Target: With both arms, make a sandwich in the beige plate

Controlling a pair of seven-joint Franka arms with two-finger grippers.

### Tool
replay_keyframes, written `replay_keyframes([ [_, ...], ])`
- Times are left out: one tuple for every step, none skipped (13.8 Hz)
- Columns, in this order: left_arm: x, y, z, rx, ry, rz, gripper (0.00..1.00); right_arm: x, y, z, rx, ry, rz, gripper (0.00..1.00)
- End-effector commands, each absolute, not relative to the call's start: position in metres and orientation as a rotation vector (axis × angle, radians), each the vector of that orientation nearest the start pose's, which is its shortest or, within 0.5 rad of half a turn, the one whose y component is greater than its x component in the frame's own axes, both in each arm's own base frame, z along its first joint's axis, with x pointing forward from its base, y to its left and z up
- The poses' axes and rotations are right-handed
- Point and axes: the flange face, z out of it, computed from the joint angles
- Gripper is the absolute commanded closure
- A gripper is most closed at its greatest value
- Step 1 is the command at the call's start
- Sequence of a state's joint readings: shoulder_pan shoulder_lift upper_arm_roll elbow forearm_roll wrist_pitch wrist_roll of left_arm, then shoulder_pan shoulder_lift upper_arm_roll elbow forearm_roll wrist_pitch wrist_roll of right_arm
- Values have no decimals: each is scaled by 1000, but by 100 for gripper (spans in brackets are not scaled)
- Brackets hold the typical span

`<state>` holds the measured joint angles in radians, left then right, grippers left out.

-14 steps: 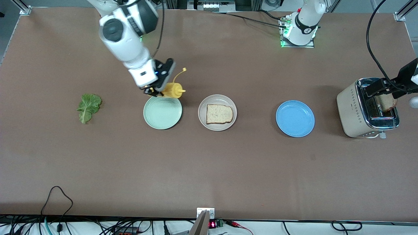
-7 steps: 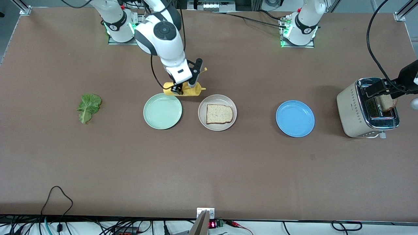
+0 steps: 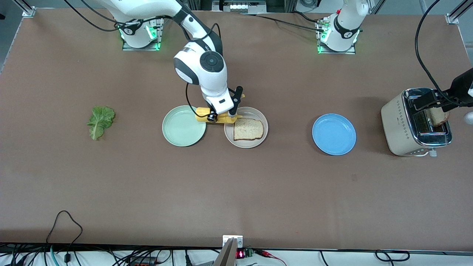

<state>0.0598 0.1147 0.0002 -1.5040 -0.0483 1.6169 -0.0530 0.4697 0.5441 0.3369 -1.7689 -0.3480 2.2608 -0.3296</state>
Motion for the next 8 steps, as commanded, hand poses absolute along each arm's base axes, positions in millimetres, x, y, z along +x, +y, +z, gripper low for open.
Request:
replay_keyframes([
  [591,32,595,-3193,-165,14,0,478,460,274,-2588,-2001,-27,100],
  [591,32,595,-3193,-165,14,0,478,459,274,-2588,-2003,-25,100],
  [591,32,595,-3193,-165,14,0,479,459,276,-2589,-2001,-30,100],
  [591,32,595,-3193,-165,14,0,482,457,283,-2593,-2002,-44,100],
  [591,32,595,-3193,-165,13,0,485,453,293,-2599,-2000,-57,100],
  [591,32,596,-3191,-163,11,0,491,441,307,-2631,-1976,-50,100],
  [591,32,596,-3191,-163,9,0,495,428,323,-2655,-1974,-33,100],
  [591,32,596,-3190,-163,6,0,500,409,337,-2657,-1993,-15,100],
])
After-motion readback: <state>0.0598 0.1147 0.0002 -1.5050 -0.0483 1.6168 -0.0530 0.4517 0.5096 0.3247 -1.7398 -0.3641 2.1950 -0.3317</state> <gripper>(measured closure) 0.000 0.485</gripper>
